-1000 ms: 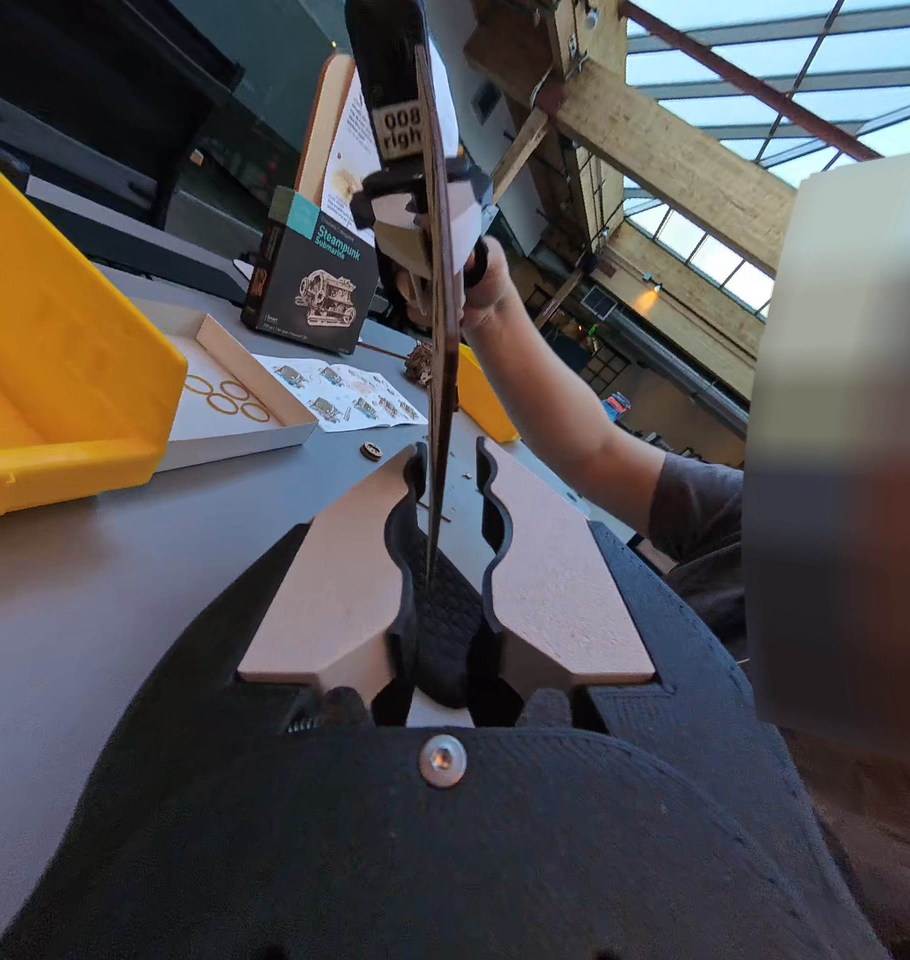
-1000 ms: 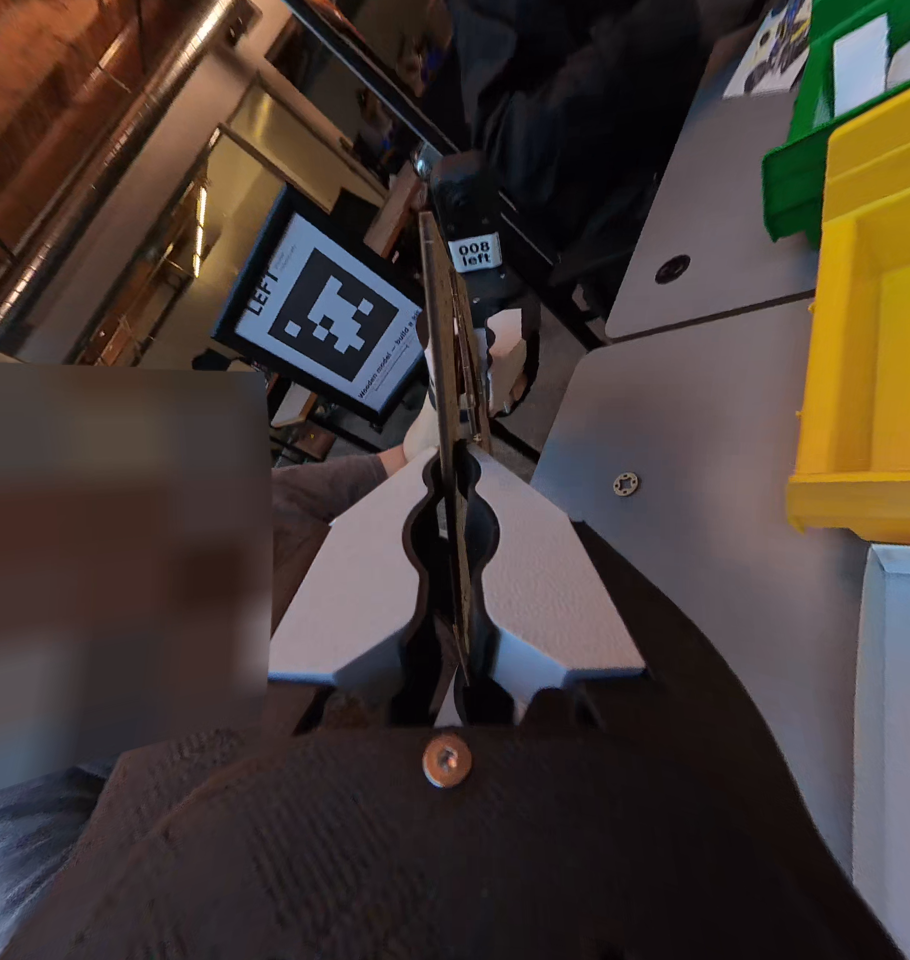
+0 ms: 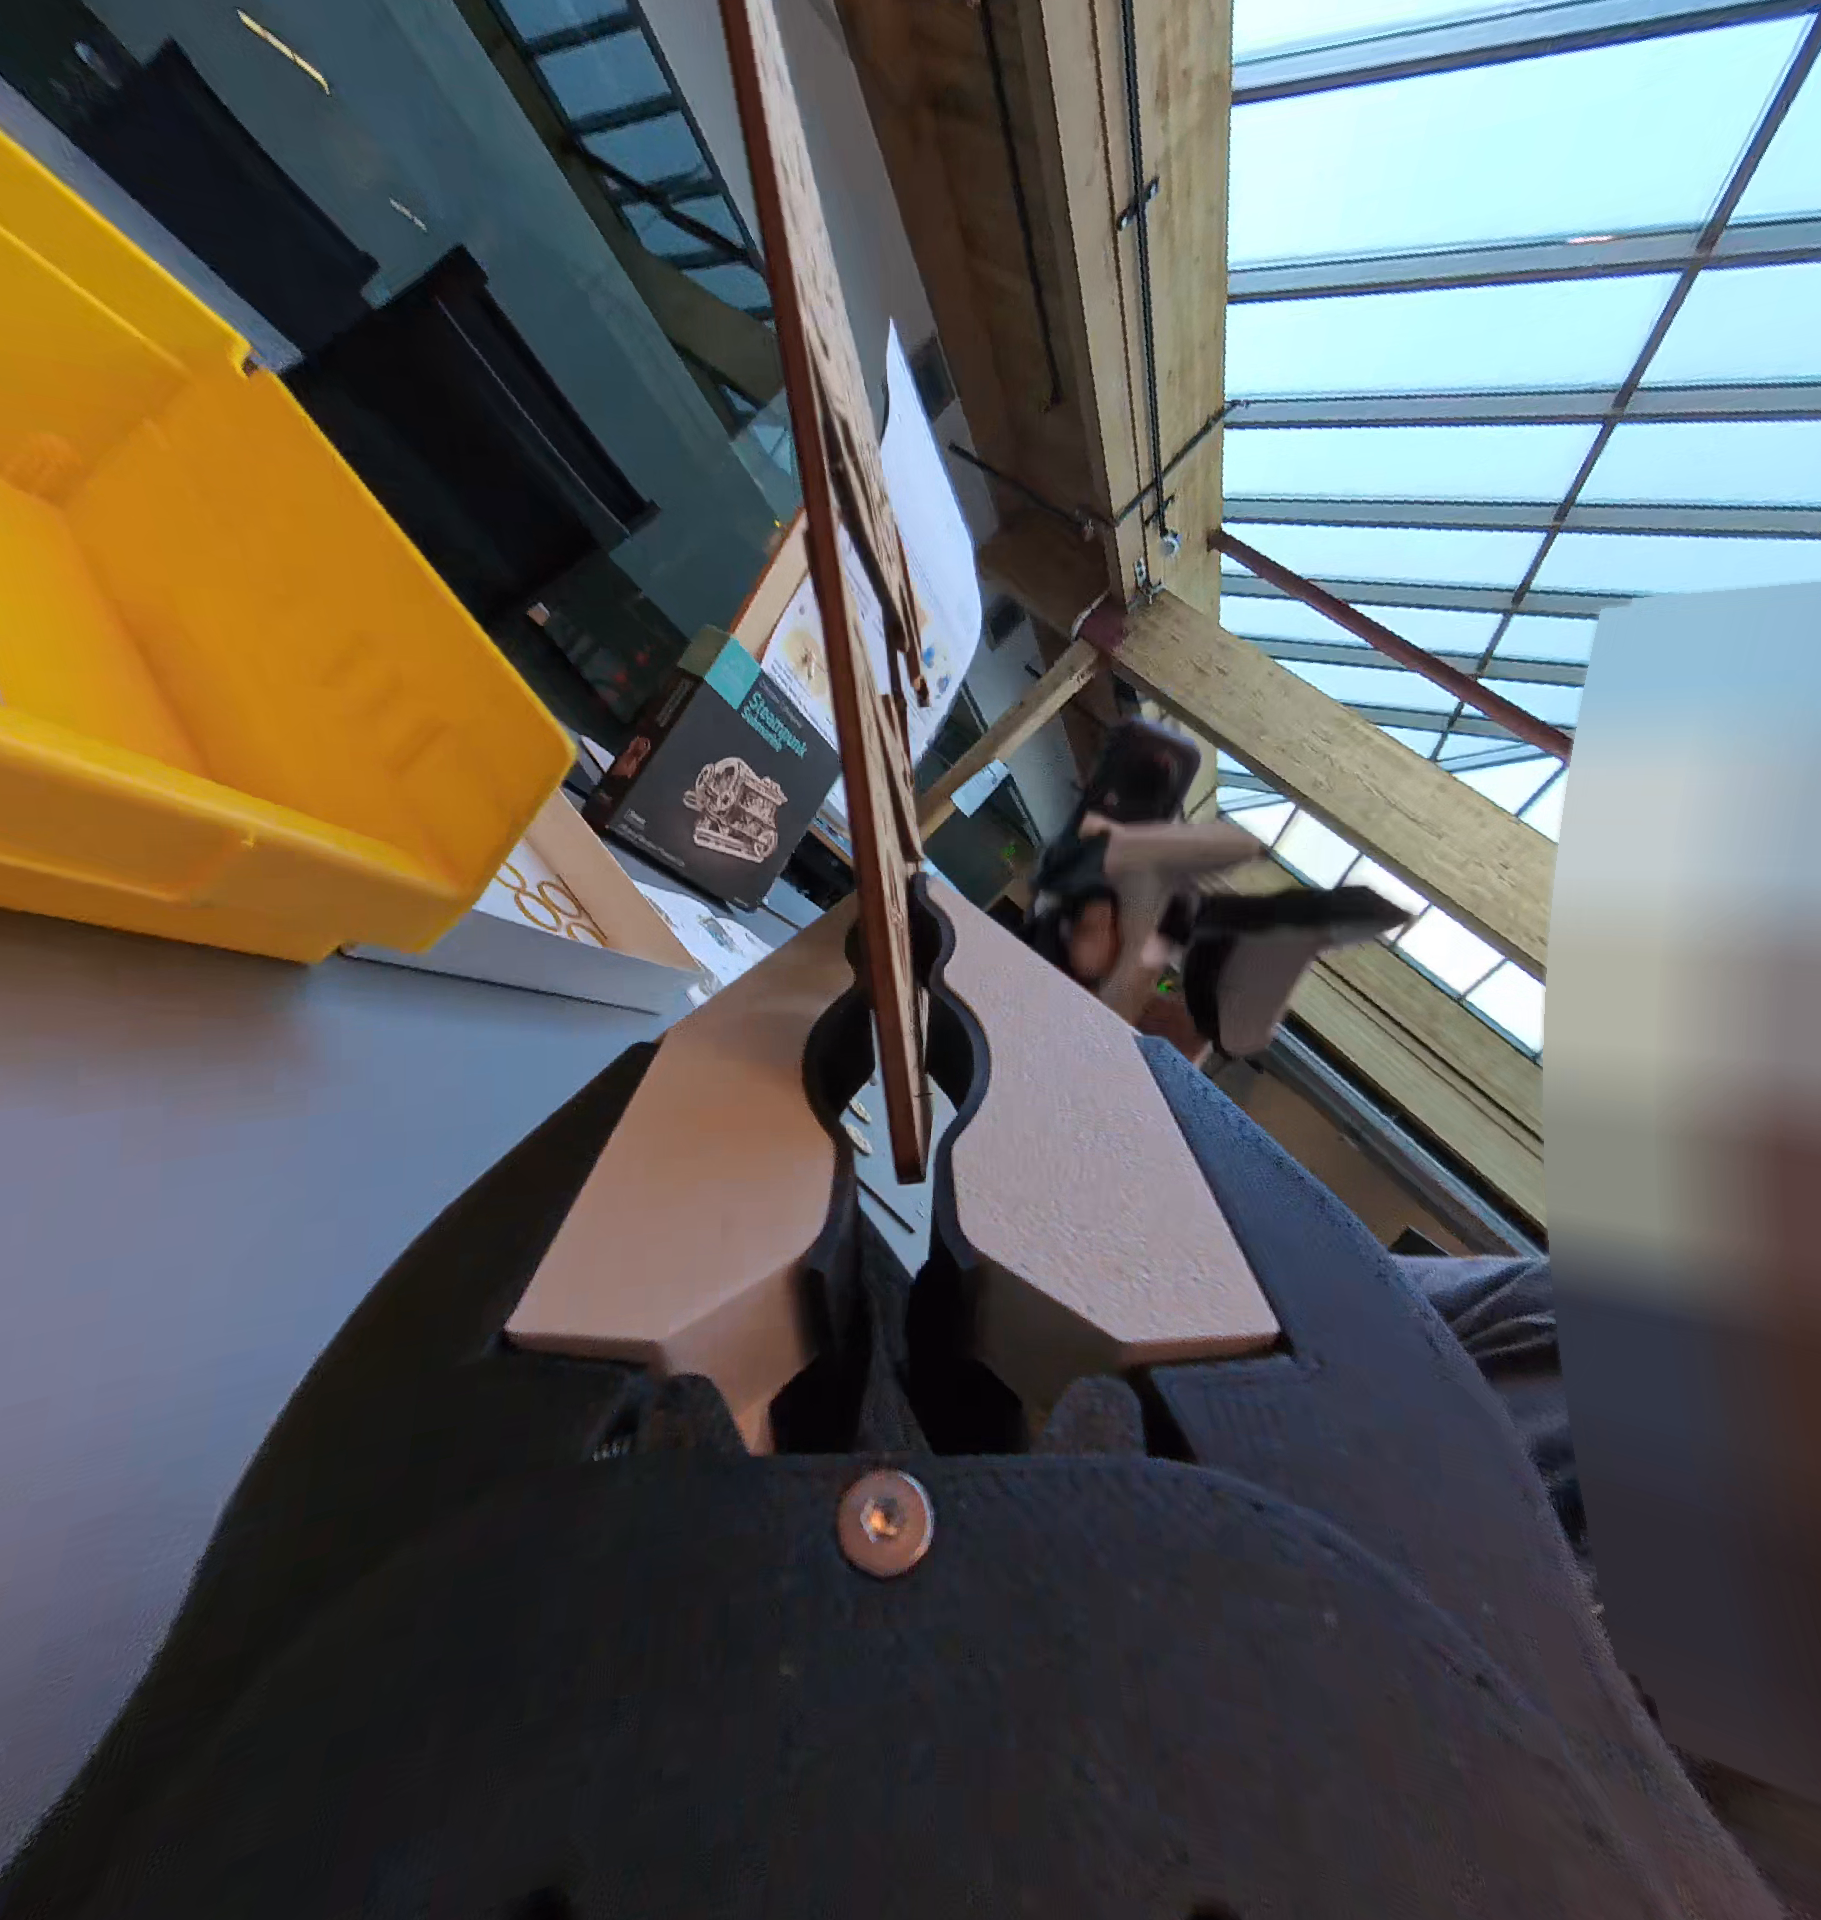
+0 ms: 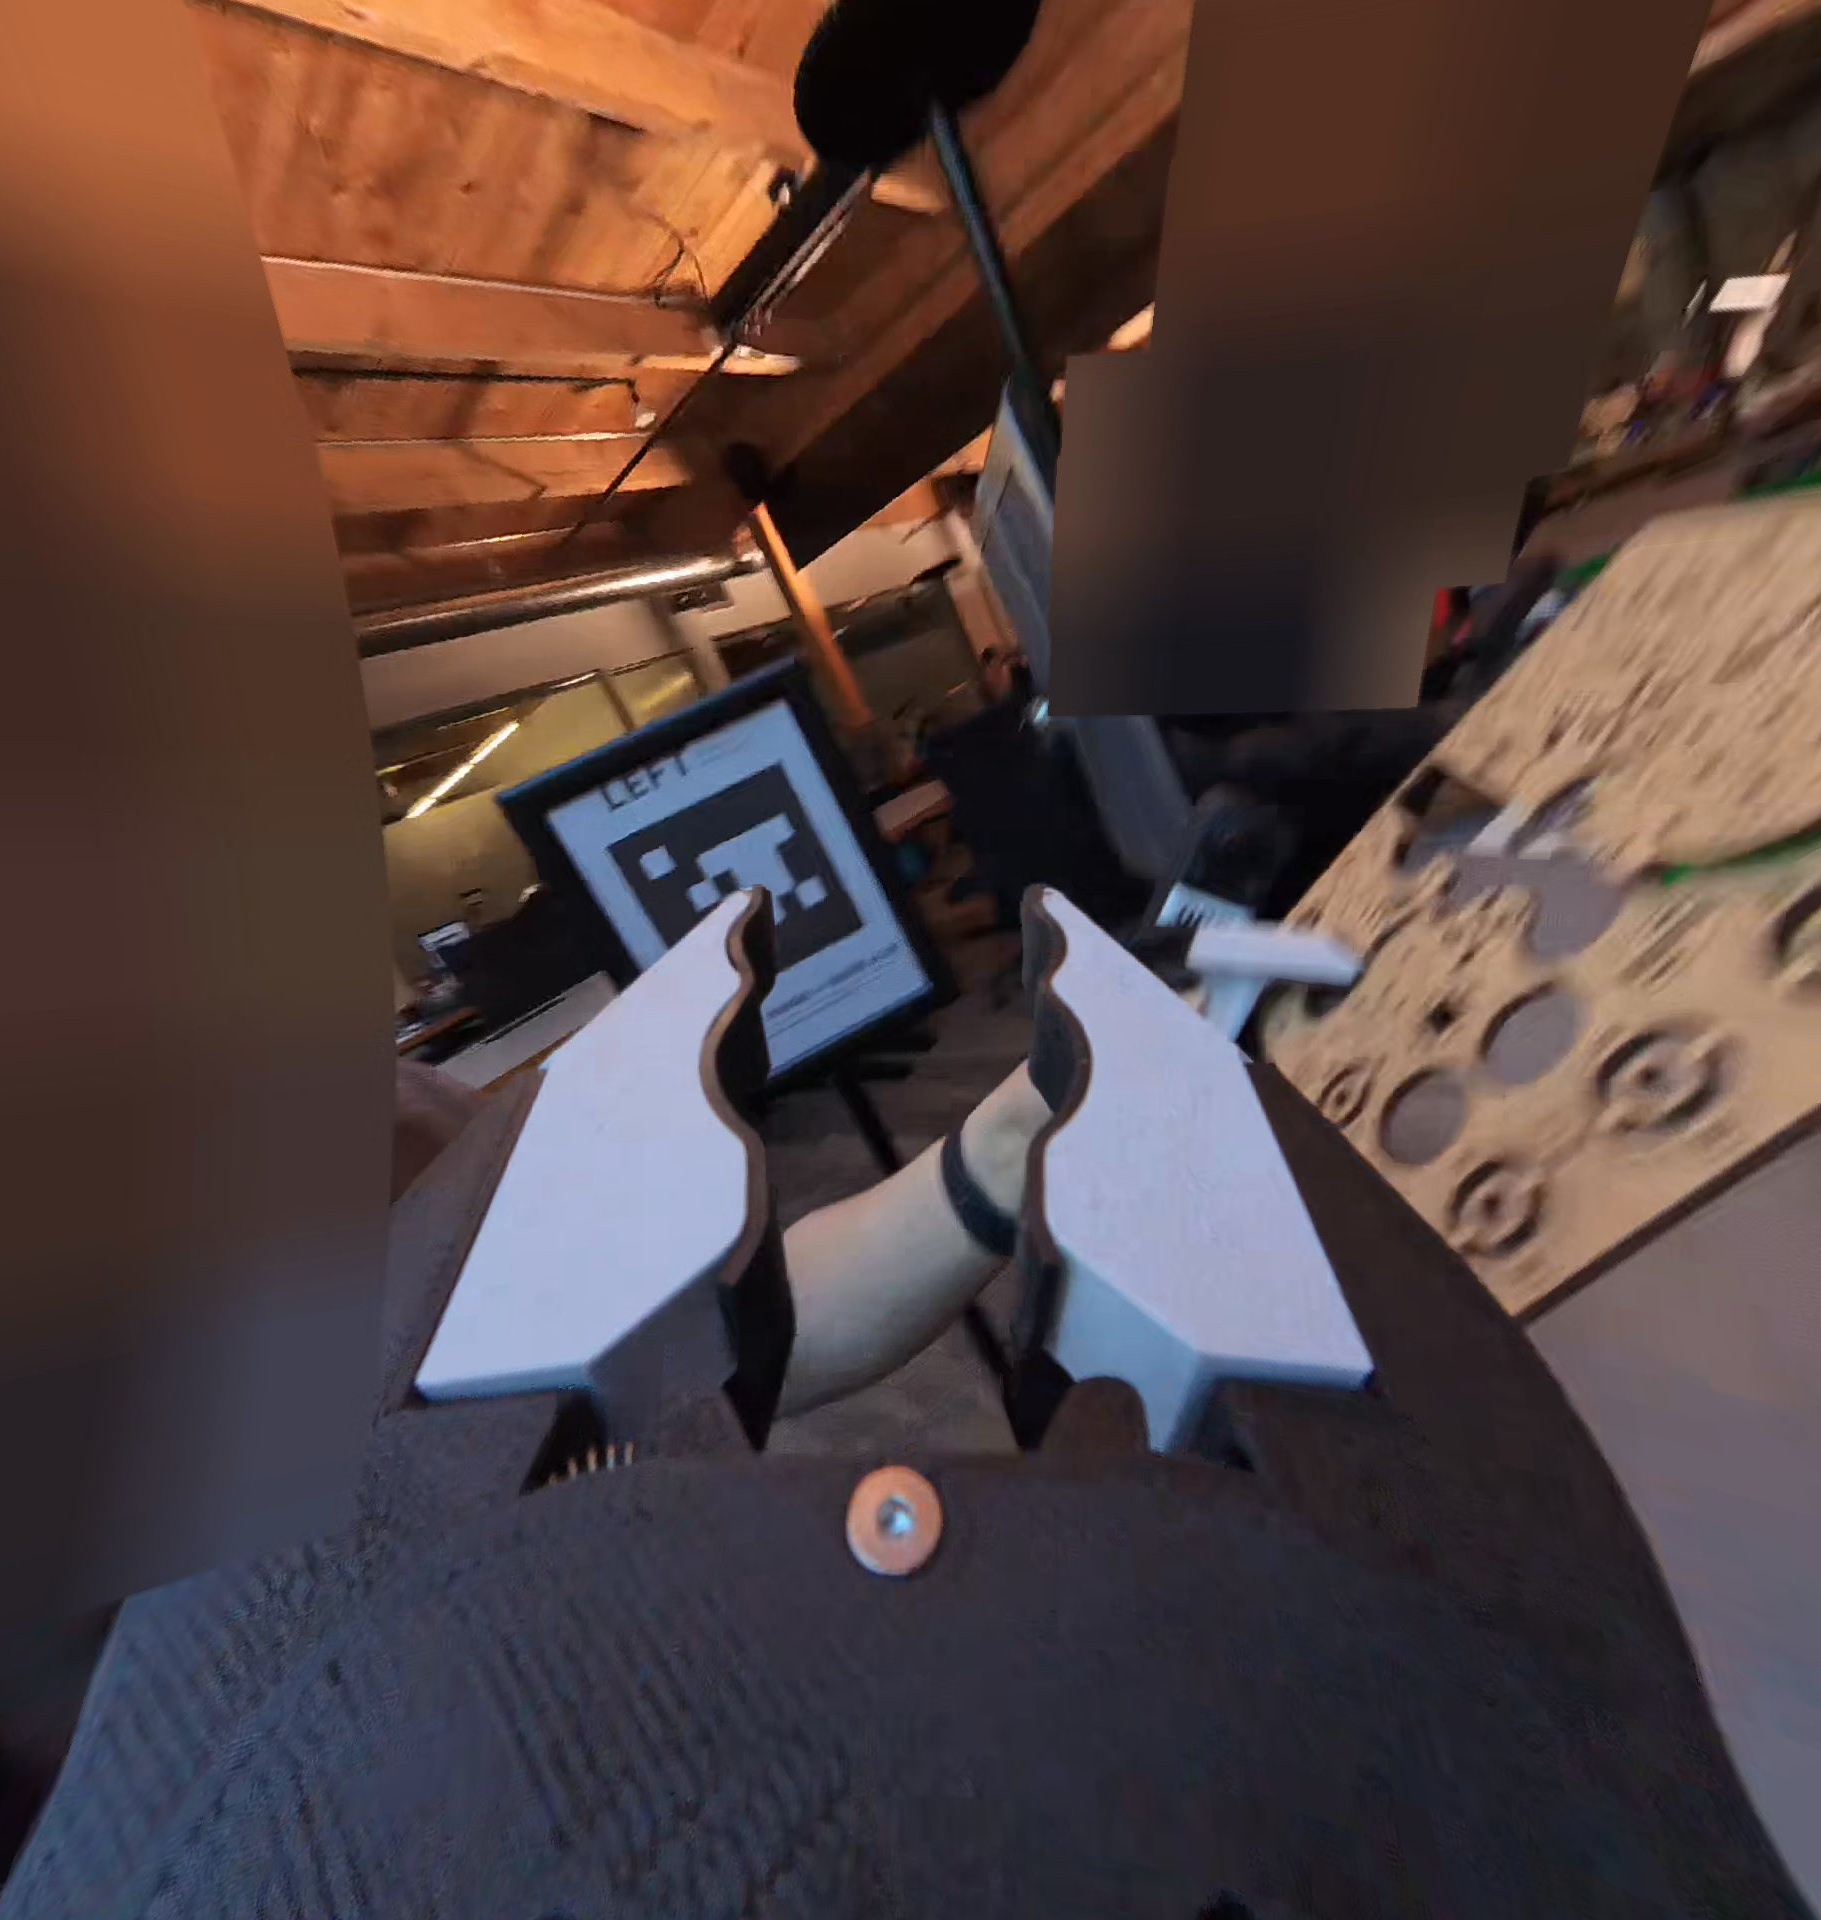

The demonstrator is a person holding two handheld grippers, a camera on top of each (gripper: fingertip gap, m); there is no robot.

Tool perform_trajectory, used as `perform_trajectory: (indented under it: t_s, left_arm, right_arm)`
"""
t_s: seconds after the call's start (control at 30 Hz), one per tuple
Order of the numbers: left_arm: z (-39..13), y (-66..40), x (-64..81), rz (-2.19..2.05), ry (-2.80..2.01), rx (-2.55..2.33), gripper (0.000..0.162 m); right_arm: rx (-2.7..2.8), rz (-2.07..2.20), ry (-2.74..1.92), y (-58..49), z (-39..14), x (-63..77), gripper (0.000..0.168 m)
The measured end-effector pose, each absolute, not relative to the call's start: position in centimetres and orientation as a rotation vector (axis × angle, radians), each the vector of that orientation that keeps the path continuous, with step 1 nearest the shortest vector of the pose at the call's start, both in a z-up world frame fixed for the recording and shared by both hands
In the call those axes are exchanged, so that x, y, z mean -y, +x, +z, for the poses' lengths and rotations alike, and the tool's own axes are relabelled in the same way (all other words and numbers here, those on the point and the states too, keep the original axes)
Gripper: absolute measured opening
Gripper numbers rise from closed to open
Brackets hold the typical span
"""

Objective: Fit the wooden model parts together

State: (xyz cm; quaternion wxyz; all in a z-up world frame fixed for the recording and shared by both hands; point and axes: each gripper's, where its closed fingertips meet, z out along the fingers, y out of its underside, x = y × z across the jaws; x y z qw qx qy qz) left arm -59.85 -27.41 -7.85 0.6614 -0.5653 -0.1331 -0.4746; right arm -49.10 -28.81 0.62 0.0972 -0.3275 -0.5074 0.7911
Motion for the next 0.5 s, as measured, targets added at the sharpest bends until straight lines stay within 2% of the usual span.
perform_trajectory:
  t_s: [0.13,0.2,0.27,0.37,0.5]
  left_arm:
    - [-6.0,-60.0,27.6,-0.904,-1.216,0.316,0.001]
    - [-4.8,-59.6,27.7,-0.849,-1.168,0.314,0.0]
    - [-3.9,-59.0,27.6,-0.81,-1.126,0.312,0.001]
    - [-3.3,-58.1,27.1,-0.761,-1.097,0.315,0.0]
    - [-3.5,-57.0,26.2,-0.78,-1.082,0.318,0.001]
  right_arm:
    - [1.521,2.3,-1.332,-49.9,-6.8,32.3,0.042]
    - [1.369,2.271,-1.505,-52.1,-8.8,30.9,0.059]
    - [1.114,2.352,-1.532,-54.1,-7.8,28.3,0.067]
    - [0.858,2.459,-1.433,-55.7,-4.7,25.5,0.065]
    - [0.755,2.489,-1.374,-56.9,-3.5,24.6,0.047]
